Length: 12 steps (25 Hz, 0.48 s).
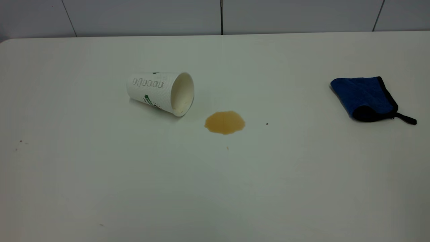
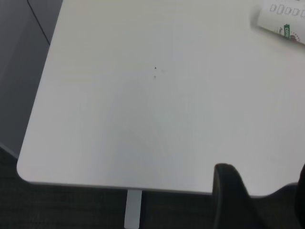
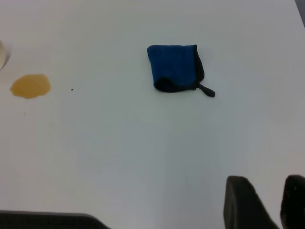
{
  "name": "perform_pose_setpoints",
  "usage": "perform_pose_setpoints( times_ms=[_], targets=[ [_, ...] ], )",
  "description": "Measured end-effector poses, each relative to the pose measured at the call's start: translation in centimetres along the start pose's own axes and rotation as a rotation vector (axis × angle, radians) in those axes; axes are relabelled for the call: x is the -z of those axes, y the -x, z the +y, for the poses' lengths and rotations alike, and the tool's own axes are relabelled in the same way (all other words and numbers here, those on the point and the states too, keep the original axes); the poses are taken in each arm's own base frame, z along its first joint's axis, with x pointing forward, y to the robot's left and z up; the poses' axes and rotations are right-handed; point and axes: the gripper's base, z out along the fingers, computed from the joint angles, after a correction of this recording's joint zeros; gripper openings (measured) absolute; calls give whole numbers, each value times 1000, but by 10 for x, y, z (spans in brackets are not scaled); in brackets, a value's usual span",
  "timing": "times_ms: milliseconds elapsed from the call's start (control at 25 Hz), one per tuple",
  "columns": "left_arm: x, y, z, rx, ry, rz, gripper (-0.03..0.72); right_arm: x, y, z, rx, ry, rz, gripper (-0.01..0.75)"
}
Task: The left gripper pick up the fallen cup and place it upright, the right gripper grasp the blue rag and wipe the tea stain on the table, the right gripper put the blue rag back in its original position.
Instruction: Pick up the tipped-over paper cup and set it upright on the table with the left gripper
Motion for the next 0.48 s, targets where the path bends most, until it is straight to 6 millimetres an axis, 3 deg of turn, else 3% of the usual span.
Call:
perform_pose_setpoints(
  times_ms=[200, 360, 480],
  targets=[
    [-11, 19, 3, -21, 37, 107, 362, 0, 0, 0, 0, 0, 0, 236],
    [-31, 54, 6, -31, 75, 177, 366, 0, 0, 0, 0, 0, 0, 236],
    [-49, 86, 6, -39, 76, 213, 415, 0, 0, 0, 0, 0, 0, 236]
  ],
)
